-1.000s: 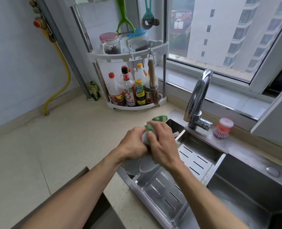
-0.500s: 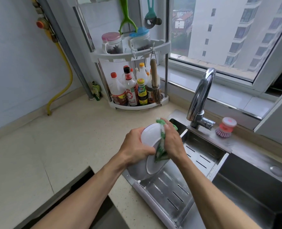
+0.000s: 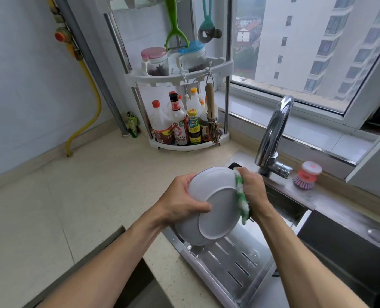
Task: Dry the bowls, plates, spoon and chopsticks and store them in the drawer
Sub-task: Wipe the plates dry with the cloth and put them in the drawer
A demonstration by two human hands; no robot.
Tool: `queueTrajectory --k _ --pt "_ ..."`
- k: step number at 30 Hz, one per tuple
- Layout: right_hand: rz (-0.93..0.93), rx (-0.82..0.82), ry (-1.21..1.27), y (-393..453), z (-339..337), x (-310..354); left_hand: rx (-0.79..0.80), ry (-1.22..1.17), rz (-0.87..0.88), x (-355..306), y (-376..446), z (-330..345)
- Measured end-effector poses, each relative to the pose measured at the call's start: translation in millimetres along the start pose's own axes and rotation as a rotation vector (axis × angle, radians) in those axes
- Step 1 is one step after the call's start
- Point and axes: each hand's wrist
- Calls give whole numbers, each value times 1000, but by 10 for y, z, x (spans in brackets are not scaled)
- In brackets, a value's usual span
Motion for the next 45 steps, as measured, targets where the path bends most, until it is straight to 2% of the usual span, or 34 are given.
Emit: queueTrajectory --k 2,5,7,12,13,16,17,19,22,24,27,28,31,33,36,38,41,45 --pt "-42 53 -88 10 -28 96 109 10 -39 -55 19 -79" --pt "-158 180 -351 4 72 284 200 244 -87 -207 155 -102" --pt "-223 161 -451 -15 179 322 183 332 -102 -247 214 -79" --pt "-466 155 -501 -243 427 71 12 221 -58 -99 203 18" --pt "-440 139 -449 -205 416 34 -2 220 -44 -93 193 39" --pt "-120 50 -161 28 278 25 -65 208 -8 -80 148 72" --pt "-80 46 -101 38 259 38 -94 186 0 -67 141 67" --pt "-205 60 -110 -101 374 76 -152 150 -5 -57 167 58" --pt "-463 115 -284 -356 643 88 -186 120 -10 -28 209 59" --pt "-393 111 -245 -217 579 41 -167 119 -12 -3 164 69" --pt "-93 112 -85 11 377 8 -168 142 -10 14 98 50" --pt "-106 118 -102 -28 403 -2 -177 131 -7 25 99 45" --pt "-338 163 -258 -248 607 -27 -192 112 -17 47 133 20" --pt "-335 122 -248 -259 607 -90 -155 124 -7 52 113 -2" --pt "-2 10 4 -131 433 -48 -105 75 30 19 6 -25" --pt "79 -10 44 -88 329 14 -80 18 55 -9 -68 -52" --pt "32 34 10 -62 224 130 42 -37 18 -59 -155 -170" --pt "-164 242 -309 -44 269 331 227 102 -102 -205 -47 -231"
Point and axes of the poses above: each hand's wrist, its own y-axis towards the middle knuckle, its own z-axis out of the palm, x = y × z, and after that the axes turned 8 degrees about x, right-handed
